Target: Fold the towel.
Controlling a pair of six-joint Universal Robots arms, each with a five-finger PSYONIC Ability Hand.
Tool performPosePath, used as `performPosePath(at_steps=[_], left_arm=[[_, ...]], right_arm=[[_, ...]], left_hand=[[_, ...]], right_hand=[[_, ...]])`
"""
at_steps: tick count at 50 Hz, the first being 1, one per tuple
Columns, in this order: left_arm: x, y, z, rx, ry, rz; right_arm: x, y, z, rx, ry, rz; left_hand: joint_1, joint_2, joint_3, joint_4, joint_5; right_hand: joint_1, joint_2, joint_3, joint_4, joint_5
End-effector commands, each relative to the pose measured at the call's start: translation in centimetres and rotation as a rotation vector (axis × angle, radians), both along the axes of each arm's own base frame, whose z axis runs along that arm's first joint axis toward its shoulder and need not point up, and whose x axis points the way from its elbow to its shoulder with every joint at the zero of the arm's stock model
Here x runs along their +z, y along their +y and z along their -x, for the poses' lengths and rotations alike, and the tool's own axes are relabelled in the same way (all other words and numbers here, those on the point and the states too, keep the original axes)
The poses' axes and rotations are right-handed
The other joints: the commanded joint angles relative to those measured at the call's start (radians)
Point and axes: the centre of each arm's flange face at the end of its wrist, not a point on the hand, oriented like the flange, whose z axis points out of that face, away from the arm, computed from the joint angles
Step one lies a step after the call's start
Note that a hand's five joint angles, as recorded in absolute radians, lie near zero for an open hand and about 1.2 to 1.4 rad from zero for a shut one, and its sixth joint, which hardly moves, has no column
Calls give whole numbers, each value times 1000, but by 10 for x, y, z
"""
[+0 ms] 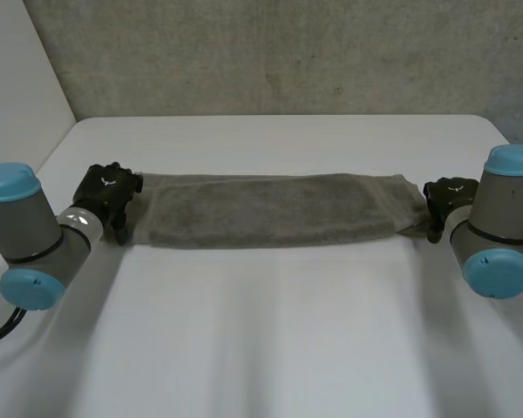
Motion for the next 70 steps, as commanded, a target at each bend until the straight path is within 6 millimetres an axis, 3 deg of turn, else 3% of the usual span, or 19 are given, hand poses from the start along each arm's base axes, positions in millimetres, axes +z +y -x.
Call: performPosePath(at_steps=[1, 14, 19, 21, 25, 36, 42, 50, 52, 53, 54, 55, 57, 58, 60, 61, 63, 66, 70], left_arm=[[4, 1, 0, 1, 3, 4], [5, 3, 0, -1, 3, 4], [6, 3, 0, -1, 4, 7], [6, 3, 0, -1, 4, 7], [11, 5, 0, -2, 8, 7], [62, 16, 3, 4, 156, 61], [78, 23, 4, 0, 220, 60], [94, 27, 5, -8, 235, 93], [99, 27, 8, -15, 239, 109], [99, 27, 8, -15, 239, 109], [101, 27, 10, -22, 241, 115], [101, 27, 10, -22, 241, 115], [107, 28, 14, -30, 244, 131], [107, 28, 14, -30, 244, 131], [110, 28, 18, -39, 247, 141], [110, 28, 18, -39, 247, 141], [111, 30, 20, -44, 247, 142], [111, 30, 21, -44, 247, 142], [108, 32, 23, -48, 250, 130]], right_arm=[[-1, 4, -4, 10, -2, -15], [-1, 0, -1, 3, -5, -9], [-3, -3, 1, 2, -8, -8], [-3, -5, 1, 5, -7, -2], [3, -10, 1, 7, 26, 13], [15, -37, 70, -86, 240, 11], [35, -54, 95, -115, 364, 71], [94, -67, 86, -145, 391, 245], [120, -60, 49, -78, 371, 342], [120, -60, 48, -77, 371, 343], [130, -52, 17, -18, 358, 393], [130, -52, 17, -17, 357, 394], [144, -29, -44, 109, 335, 487], [144, -28, -45, 110, 335, 487], [142, 1, -100, 243, 332, 559], [142, 1, -100, 244, 332, 559], [123, 40, -160, 428, 329, 616], [112, 60, -184, 517, 325, 635], [66, 112, -227, 750, 329, 600]], left_hand=[[-324, -256, -120, -366, -194], [-321, -253, -117, -363, -192], [-324, -256, -120, -366, -194], [-321, -253, -117, -363, -192], [-324, -256, -120, -366, -194], [-356, -288, -152, -398, -227], [-383, -315, -178, -424, -253], [-391, -324, -187, -433, -262], [-391, -324, -187, -433, -262], [-391, -324, -187, -433, -262], [-391, -324, -187, -433, -262], [-391, -324, -187, -433, -262], [-391, -324, -187, -433, -262], [-391, -324, -187, -433, -262], [-391, -324, -187, -433, -262], [-391, -324, -187, -433, -262], [-391, -324, -187, -433, -262], [-391, -324, -187, -433, -262], [-391, -324, -187, -433, -262]], right_hand=[[-90, -112, -100, -95, -69], [-34, -56, -44, -40, -14], [342, 320, 332, 336, 362], [779, 757, 769, 774, 799], [781, 759, 771, 776, 802], [781, 759, 771, 776, 802], [781, 759, 771, 776, 802], [781, 759, 771, 776, 802], [781, 759, 771, 776, 802], [781, 759, 771, 776, 802], [781, 759, 771, 776, 802], [781, 759, 771, 776, 802], [781, 759, 771, 776, 802], [781, 759, 771, 776, 802], [781, 759, 771, 776, 802], [781, 759, 771, 776, 802], [781, 759, 771, 776, 802], [781, 759, 771, 776, 802], [781, 759, 771, 776, 802]])
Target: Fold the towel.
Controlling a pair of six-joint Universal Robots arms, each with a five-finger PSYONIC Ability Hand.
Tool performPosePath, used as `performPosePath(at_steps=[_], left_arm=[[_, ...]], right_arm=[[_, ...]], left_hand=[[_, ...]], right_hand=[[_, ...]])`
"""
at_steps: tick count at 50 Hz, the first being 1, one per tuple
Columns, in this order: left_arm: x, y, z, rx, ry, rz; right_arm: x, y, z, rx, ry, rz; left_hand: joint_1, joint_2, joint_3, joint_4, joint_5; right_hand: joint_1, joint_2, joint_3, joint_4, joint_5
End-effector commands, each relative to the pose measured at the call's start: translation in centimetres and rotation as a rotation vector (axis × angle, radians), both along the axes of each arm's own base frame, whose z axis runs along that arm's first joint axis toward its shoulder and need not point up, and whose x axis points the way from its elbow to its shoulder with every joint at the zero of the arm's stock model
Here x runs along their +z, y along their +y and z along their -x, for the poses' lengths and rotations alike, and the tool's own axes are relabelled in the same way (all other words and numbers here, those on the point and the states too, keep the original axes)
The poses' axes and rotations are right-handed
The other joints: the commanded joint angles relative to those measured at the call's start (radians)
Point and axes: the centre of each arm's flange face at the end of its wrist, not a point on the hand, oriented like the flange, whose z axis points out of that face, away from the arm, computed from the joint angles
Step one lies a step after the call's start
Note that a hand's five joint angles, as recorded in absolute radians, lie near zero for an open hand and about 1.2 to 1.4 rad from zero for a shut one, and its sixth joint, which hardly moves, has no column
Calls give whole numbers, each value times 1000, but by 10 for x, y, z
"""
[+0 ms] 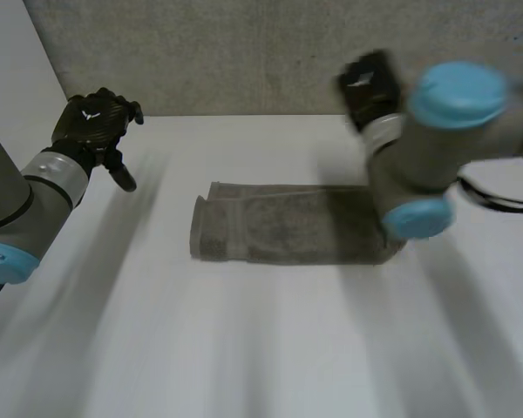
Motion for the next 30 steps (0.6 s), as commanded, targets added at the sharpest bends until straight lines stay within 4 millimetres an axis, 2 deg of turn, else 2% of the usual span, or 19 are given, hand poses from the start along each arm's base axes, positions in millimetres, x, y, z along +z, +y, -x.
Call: performPosePath(at_steps=[1, 2, 3, 4, 6, 7, 9, 11, 15, 17, 18, 19, 20, 22, 25, 26, 27, 28, 30], left_arm=[[-3, 4, 4, -11, 4, -15], [-3, 4, 4, -11, 4, -15], [-5, 4, 5, -14, 6, -23], [-5, 4, 5, -14, 6, -23], [-10, 4, 5, -14, 4, -33], [-10, 4, 5, -14, 4, -33], [-11, 5, 6, -15, 0, -36], [-12, 5, 6, -18, -1, -39], [-12, 6, 7, -20, -1, -39], [-13, 7, 9, -26, 0, -42], [-13, 7, 9, -26, 0, -42], [-12, 9, 12, -35, -1, -39], [-12, 9, 12, -35, -1, -39], [-13, 13, 18, -55, -5, -40], [-15, 18, 25, -75, -9, -44], [-15, 18, 25, -75, -9, -44], [-19, 21, 30, -93, -15, -52], [-22, 26, 37, -116, -18, -58], [-26, 32, 45, -141, -24, -69]], right_arm=[[-76, 90, -83, 368, 130, -61], [-76, 90, -83, 369, 131, -61], [-88, 99, -88, 404, 147, -85], [-88, 99, -88, 405, 147, -85], [-100, 109, -91, 432, 161, -111], [-100, 109, -92, 432, 161, -111], [-96, 104, -88, 411, 143, -114], [-94, 100, -85, 391, 131, -122], [-78, 93, -76, 317, 78, -134], [-60, 77, -54, 209, 6, -160], [-60, 77, -54, 209, 6, -161], [-56, 65, -38, 155, -23, -184], [-56, 65, -38, 154, -23, -184], [-53, 52, -10, 91, -58, -244], [-62, 48, 11, 51, -51, -318], [-62, 48, 11, 51, -51, -318], [-70, 46, 22, 26, -35, -364], [-70, 46, 22, 25, -35, -364], [-88, 47, 40, -16, -4, -454]], left_hand=[[-387, -324, -121, -433, -217], [-387, -324, -121, -433, -217], [-387, -324, -121, -433, -217], [-387, -324, -121, -433, -217], [-387, -324, -121, -433, -217], [-387, -324, -121, -433, -217], [-387, -324, -121, -433, -217], [-387, -324, -121, -433, -217], [-387, -324, -121, -433, -217], [-384, -321, -118, -430, -214], [-384, -321, -118, -430, -214], [-384, -321, -118, -430, -214], [-384, -321, -118, -430, -214], [-381, -318, -115, -427, -211], [-366, -303, -100, -413, -196], [-366, -303, -100, -413, -196], [-357, -294, -91, -404, -187], [-348, -285, -82, -395, -179], [-346, -282, -79, -392, -176]], right_hand=[[59, 46, 45, 42, 34], [58, 46, 44, 42, 34], [-276, -288, -290, -292, -301], [-279, -292, -293, -295, -304], [-759, -771, -773, -775, -784], [-761, -773, -775, -777, -785], [-1027, -1039, -1041, -1043, -1051], [-1132, -1145, -1146, -1149, -1157], [-1147, -1159, -1161, -1163, -1172], [-1147, -1159, -1161, -1163, -1172], [-1147, -1159, -1161, -1163, -1172], [-1147, -1159, -1161, -1163, -1172], [-1147, -1159, -1161, -1163, -1172], [-1147, -1159, -1161, -1163, -1172], [-1147, -1159, -1161, -1163, -1172], [-1147, -1159, -1161, -1163, -1172], [-1147, -1159, -1161, -1163, -1172], [-1147, -1159, -1161, -1163, -1172], [-1147, -1159, -1161, -1163, -1172]])
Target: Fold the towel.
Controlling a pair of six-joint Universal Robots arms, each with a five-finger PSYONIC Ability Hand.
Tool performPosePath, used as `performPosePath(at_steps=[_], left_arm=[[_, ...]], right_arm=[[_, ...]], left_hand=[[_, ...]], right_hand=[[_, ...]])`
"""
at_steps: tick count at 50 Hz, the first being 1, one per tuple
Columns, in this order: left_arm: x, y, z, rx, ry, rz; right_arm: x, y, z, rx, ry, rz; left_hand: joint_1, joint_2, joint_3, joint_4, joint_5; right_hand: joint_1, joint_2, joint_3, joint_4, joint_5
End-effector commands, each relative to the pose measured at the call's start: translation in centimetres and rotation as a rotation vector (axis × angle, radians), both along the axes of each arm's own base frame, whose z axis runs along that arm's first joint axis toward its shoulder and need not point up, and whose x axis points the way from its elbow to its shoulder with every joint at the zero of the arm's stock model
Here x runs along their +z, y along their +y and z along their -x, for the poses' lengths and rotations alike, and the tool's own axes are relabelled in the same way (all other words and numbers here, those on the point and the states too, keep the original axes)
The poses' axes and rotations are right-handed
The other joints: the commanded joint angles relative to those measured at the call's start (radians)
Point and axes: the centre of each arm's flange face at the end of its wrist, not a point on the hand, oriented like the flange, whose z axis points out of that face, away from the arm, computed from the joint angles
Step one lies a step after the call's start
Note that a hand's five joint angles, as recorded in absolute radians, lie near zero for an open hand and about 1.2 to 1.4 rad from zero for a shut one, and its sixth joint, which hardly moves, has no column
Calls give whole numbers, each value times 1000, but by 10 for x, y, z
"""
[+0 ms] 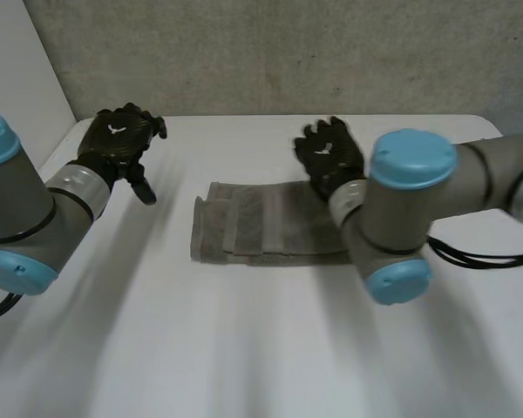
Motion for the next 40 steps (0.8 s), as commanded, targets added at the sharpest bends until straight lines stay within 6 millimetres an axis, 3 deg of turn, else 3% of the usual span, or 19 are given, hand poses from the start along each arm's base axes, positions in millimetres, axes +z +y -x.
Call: performPosePath(at_steps=[1, 3, 8, 14, 22, 31, 40], left_arm=[[-12, 17, 25, -78, -16, -26], [-21, 29, 39, -127, -26, -50], [-37, 44, 58, -186, -49, -102], [-64, 53, 81, -260, -154, -115], [-92, 55, 96, -307, -260, -117], [-101, 44, 103, -297, -260, -112], [-100, 37, 106, -290, -247, -98]], right_arm=[[-31, -5, 47, -87, 64, -189], [-43, -5, 64, -127, 71, -245], [-49, -7, 84, -183, 33, -297], [-54, -3, 91, -192, 5, -341], [-56, -2, 91, -185, -8, -355], [-59, -1, 92, -186, -3, -363], [-61, 0, 92, -185, 0, -366]], left_hand=[[-345, -282, -79, -392, -179], [-333, -271, -67, -380, -167], [-307, -244, -41, -354, -141], [-181, -118, 86, -228, -15], [-172, -109, 94, -219, -6], [-81, -18, 185, -128, 85], [365, 427, 631, 318, 531]], right_hand=[[-58, -75, -69, -83, -62], [-58, -75, -69, -83, -62], [-58, -75, -69, -83, -62], [-36, -53, -47, -62, -40], [-24, -42, -35, -50, -28], [-4, -21, -15, -29, -8], [11, -6, 0, -14, 7]])
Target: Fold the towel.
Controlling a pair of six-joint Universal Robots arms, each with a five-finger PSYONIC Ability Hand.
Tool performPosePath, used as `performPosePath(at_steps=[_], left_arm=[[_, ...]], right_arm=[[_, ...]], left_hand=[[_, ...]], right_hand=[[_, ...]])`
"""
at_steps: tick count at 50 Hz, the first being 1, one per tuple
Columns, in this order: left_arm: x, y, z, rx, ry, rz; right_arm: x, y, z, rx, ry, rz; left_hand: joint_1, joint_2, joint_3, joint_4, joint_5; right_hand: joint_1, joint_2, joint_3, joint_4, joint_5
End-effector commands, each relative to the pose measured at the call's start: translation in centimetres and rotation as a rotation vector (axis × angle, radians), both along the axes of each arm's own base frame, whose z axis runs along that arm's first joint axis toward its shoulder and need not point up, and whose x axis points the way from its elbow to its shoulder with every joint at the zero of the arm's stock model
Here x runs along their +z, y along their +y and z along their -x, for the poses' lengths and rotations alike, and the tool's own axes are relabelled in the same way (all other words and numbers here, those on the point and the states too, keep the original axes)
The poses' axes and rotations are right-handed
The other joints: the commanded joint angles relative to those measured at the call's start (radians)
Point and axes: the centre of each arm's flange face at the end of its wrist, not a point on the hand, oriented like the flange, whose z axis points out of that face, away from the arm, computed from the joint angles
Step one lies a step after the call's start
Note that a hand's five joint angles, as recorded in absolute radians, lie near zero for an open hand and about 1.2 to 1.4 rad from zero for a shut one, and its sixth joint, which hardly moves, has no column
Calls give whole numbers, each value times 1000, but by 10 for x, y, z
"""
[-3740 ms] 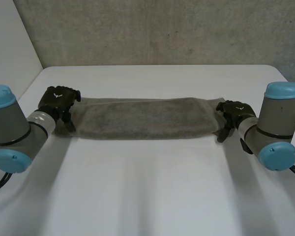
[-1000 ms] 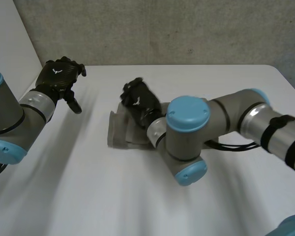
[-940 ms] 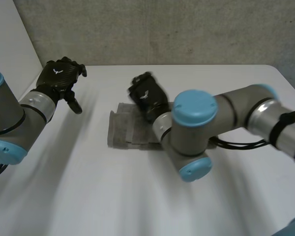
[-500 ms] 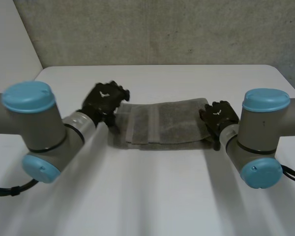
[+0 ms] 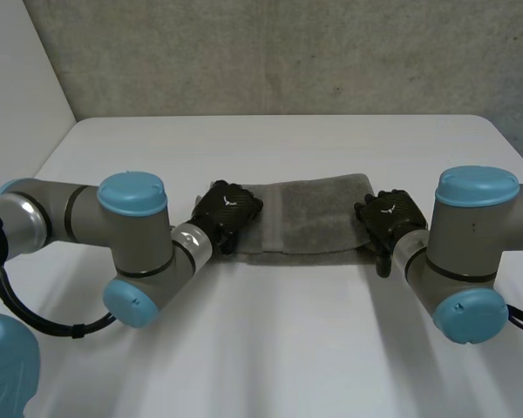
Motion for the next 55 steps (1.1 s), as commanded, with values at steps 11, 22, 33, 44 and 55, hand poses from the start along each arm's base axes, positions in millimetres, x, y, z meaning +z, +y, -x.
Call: performPosePath(at_steps=[11, 22, 33, 44, 55], left_arm=[[-2, 0, 1, -9, -2, -22], [1, 3, 2, -7, -12, -20], [19, 11, 1, -15, -2, -8], [24, 13, 5, -28, 4, 3], [11, 11, 6, -30, -8, -14]], right_arm=[[-4, 2, 0, 2, 6, -11], [-5, 3, 0, 6, 11, -10], [-5, 3, -1, 9, 12, -10], [-5, 4, -1, 13, 16, -8], [-5, 4, -1, 15, 19, -8]], left_hand=[[748, 781, 761, 710, 408], [700, 733, 713, 662, 360], [347, 380, 360, 309, 8], [320, 354, 334, 283, -19], [402, 436, 416, 365, 63]], right_hand=[[18, 2, 9, -6, 16], [35, 20, 26, 12, 33], [35, 20, 26, 12, 33], [35, 20, 26, 12, 33], [35, 20, 26, 12, 33]])
